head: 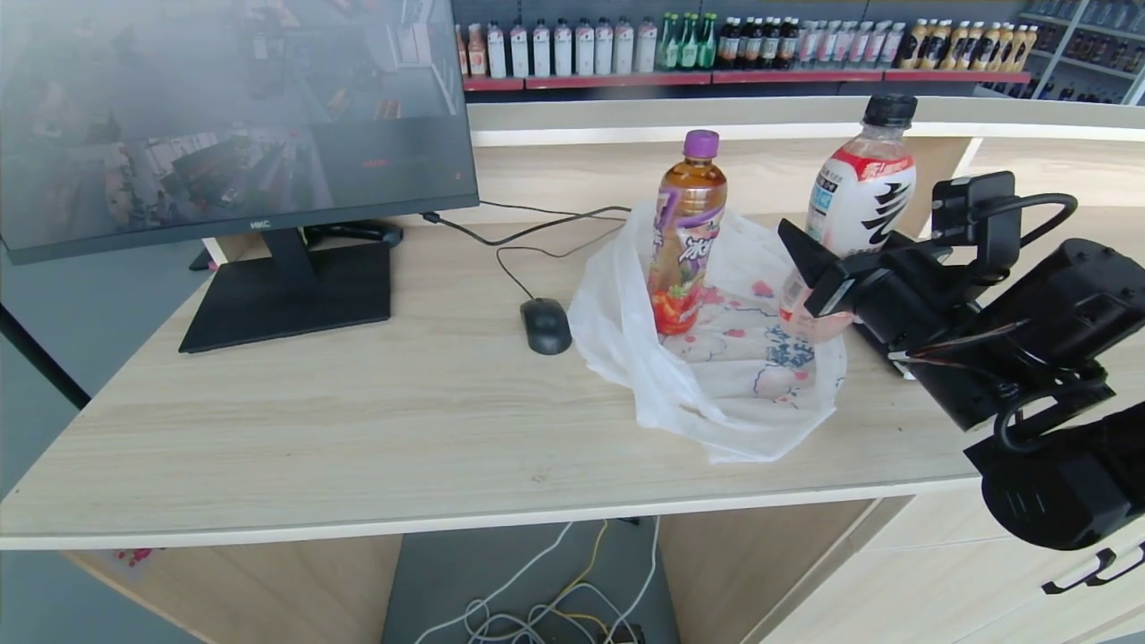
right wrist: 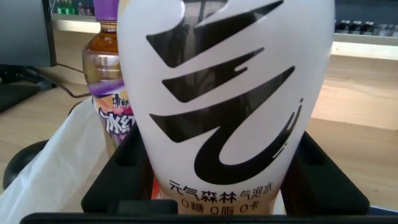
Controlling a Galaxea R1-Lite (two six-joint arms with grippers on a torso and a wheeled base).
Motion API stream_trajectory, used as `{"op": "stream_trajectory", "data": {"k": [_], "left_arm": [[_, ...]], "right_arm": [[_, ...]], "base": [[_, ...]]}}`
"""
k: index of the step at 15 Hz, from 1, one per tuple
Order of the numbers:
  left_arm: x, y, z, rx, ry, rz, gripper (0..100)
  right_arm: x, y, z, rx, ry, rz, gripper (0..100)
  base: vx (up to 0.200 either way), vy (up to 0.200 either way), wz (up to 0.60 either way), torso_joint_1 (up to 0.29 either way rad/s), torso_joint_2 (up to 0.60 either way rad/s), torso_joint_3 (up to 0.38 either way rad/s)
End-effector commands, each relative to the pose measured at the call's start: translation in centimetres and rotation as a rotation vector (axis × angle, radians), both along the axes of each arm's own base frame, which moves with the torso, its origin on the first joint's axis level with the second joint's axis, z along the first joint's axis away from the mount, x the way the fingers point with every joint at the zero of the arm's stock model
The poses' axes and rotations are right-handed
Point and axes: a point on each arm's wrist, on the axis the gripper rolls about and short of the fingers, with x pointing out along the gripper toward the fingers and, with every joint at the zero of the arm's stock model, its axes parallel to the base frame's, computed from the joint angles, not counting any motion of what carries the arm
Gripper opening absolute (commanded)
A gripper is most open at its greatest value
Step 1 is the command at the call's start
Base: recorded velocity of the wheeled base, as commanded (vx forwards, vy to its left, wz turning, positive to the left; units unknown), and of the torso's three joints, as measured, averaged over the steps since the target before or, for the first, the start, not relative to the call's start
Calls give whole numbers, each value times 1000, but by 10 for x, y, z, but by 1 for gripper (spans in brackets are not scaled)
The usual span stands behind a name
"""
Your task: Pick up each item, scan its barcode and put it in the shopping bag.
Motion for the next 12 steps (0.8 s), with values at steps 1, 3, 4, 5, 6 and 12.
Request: {"op": "stream_trajectory", "data": {"k": [1, 3, 4, 5, 6, 12], "left_arm": [[0, 0, 0, 0, 0, 0, 100], [0, 0, 0, 0, 0, 0, 100], [0, 0, 0, 0, 0, 0, 100], [0, 0, 0, 0, 0, 0, 100], [0, 0, 0, 0, 0, 0, 100], [0, 0, 0, 0, 0, 0, 100]], "right_arm": [[7, 10, -9, -8, 20, 23, 0], [11, 16, -12, -9, 26, 37, 0], [16, 19, -22, -17, 53, 40, 0], [21, 21, -26, -20, 60, 40, 0], [26, 23, -30, -22, 67, 40, 0], [37, 33, -47, -35, 100, 57, 0]], "base": [[0, 0, 0, 0, 0, 0], [0, 0, 0, 0, 0, 0], [0, 0, 0, 0, 0, 0], [0, 0, 0, 0, 0, 0], [0, 0, 0, 0, 0, 0], [0, 0, 0, 0, 0, 0]]}}
